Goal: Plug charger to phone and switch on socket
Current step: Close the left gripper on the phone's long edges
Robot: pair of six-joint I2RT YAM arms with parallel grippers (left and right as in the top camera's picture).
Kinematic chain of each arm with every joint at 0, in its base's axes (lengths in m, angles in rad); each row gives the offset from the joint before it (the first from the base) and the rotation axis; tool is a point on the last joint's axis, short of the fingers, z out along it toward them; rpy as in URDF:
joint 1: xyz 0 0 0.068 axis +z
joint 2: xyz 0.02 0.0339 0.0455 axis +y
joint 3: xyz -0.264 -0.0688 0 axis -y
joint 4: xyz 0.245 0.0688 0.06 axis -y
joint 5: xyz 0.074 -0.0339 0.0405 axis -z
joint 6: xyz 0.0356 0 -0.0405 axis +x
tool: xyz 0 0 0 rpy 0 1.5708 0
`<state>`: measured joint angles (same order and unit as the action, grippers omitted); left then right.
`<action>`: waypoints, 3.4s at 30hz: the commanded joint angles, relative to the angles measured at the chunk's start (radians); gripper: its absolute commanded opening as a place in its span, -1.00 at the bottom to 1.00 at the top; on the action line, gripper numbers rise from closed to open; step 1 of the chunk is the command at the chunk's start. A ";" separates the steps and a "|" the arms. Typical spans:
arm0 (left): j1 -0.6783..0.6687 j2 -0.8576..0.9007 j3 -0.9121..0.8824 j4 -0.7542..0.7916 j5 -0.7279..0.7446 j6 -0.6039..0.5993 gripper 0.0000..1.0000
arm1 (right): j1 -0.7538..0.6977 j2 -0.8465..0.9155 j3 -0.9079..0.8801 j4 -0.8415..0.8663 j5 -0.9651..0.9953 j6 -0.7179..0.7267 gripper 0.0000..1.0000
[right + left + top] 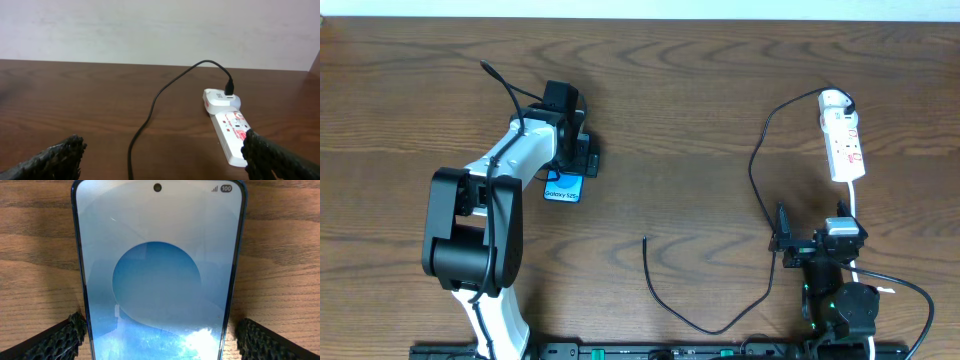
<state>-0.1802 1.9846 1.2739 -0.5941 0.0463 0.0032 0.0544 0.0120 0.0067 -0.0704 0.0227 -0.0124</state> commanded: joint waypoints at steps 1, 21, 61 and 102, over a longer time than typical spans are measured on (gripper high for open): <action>-0.001 0.002 -0.011 -0.006 -0.013 -0.001 0.96 | -0.007 -0.006 -0.001 -0.003 0.009 -0.011 0.99; 0.000 0.002 -0.011 -0.018 -0.013 -0.001 0.98 | -0.007 -0.006 -0.001 -0.003 0.009 -0.011 0.99; 0.000 0.002 -0.011 -0.018 -0.013 -0.001 0.76 | -0.007 -0.006 -0.001 -0.003 0.009 -0.011 0.99; 0.000 0.002 -0.011 -0.018 -0.013 -0.001 0.55 | -0.007 -0.006 -0.001 -0.003 0.009 -0.011 0.98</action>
<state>-0.1802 1.9842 1.2739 -0.6029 0.0467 -0.0002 0.0544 0.0120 0.0067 -0.0700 0.0227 -0.0124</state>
